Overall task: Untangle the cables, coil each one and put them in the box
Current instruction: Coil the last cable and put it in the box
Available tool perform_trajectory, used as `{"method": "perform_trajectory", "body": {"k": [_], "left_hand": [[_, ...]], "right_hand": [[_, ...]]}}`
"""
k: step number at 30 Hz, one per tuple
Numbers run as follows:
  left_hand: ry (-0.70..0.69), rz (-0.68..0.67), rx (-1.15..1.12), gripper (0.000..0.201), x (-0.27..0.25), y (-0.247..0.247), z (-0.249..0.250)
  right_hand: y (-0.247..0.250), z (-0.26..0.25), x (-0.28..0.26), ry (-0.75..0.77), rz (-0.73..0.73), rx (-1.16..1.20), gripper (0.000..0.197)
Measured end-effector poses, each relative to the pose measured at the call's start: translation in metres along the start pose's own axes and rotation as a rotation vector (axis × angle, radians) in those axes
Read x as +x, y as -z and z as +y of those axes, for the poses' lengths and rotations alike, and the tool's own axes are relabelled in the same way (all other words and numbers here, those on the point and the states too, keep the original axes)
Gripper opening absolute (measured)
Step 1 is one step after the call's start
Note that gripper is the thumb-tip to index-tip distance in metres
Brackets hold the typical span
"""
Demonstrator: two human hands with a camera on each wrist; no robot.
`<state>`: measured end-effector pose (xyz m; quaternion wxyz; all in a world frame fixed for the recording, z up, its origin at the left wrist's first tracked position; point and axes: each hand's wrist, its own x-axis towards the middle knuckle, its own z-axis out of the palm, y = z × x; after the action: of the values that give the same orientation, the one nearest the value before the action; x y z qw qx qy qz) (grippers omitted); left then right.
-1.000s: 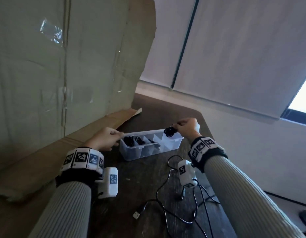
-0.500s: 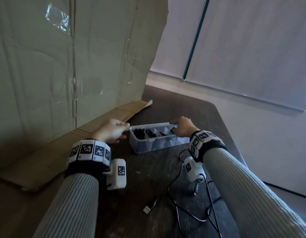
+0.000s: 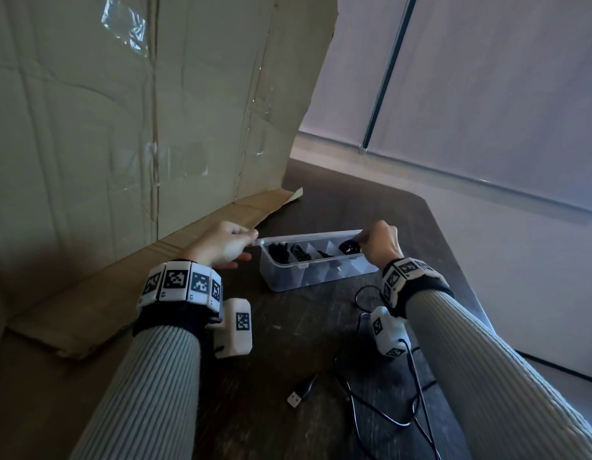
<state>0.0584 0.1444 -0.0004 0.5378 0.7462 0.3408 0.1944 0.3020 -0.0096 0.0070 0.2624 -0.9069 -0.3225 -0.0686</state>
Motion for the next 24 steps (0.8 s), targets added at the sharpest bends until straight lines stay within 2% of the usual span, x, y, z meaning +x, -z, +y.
{"method": "perform_trajectory", "body": {"k": [4,6,11,13,17,18,19,20,21,22,23,24], "left_hand": [[-0.014,0.029,0.013,0.028,-0.001,0.003,0.001],[-0.023,0.04,0.029,0.028,-0.001,0.005,0.002],[-0.033,0.059,0.046,0.029,-0.003,0.006,0.003],[-0.043,0.059,0.033,0.029,-0.004,0.007,0.004],[-0.073,0.053,0.006,0.027,-0.007,0.008,0.012],[-0.089,0.05,0.008,0.025,-0.009,0.008,0.016],[-0.107,0.044,0.006,0.025,-0.011,0.008,0.02],[-0.128,0.035,-0.004,0.025,-0.013,0.008,0.023],[-0.148,0.022,-0.014,0.026,-0.016,0.008,0.027],[-0.166,0.006,-0.024,0.026,-0.018,0.008,0.031],[-0.181,-0.011,-0.028,0.025,-0.02,0.008,0.034],[-0.194,-0.027,-0.025,0.023,-0.022,0.007,0.036]], "right_hand": [[0.017,-0.001,-0.001,0.009,-0.218,-0.205,0.018],[0.02,-0.003,-0.002,0.023,-0.317,-0.297,0.022],[0.021,-0.008,-0.005,0.062,-0.418,-0.356,0.022],[0.024,-0.01,-0.007,0.094,-0.389,-0.359,0.024],[0.048,-0.015,-0.026,0.163,-0.152,-0.362,0.027],[0.057,-0.017,-0.035,0.165,-0.183,-0.413,0.026],[0.065,-0.016,-0.045,0.157,-0.27,-0.477,0.024],[0.071,-0.014,-0.058,0.112,-0.419,-0.518,0.024],[0.076,-0.01,-0.073,0.037,-0.612,-0.518,0.034],[0.079,-0.006,-0.089,-0.066,-0.809,-0.472,0.057],[0.078,-0.001,-0.105,-0.128,-0.945,-0.438,0.08],[0.076,0.006,-0.117,-0.12,-1.015,-0.44,0.094]]}}
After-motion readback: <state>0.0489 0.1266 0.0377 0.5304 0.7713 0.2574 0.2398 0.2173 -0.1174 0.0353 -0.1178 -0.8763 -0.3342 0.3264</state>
